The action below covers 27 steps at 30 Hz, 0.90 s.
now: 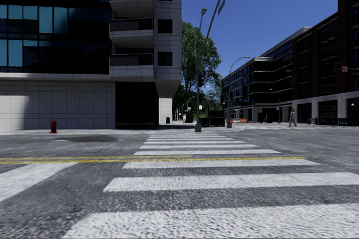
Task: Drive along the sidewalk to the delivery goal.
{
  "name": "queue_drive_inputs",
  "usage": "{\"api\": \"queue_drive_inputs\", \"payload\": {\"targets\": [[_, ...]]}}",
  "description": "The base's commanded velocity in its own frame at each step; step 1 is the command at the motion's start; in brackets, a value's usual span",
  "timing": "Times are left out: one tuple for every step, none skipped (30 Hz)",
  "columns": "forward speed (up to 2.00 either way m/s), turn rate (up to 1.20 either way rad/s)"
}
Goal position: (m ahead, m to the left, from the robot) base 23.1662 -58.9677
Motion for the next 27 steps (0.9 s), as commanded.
{"api": "queue_drive_inputs", "payload": {"targets": [[2.00, 0.00], [2.00, 0.00], [2.00, 0.00], [2.00, 0.00], [2.00, 0.00], [2.00, 0.00], [2.00, 0.00], [2.00, 0.00], [2.00, 0.00], [2.00, 0.00], [2.00, 0.00], [2.00, 0.00], [2.00, 0.00], [2.00, 0.00], [2.00, 0.00], [2.00, 0.00], [2.00, 0.00], [2.00, 0.00], [2.00, 0.00], [2.00, 0.00], [2.00, 0.00], [2.00, 0.00], [2.00, 0.00], [2.00, 0.00], [2.00, 0.00], [2.00, 0.00], [2.00, 0.00]]}}
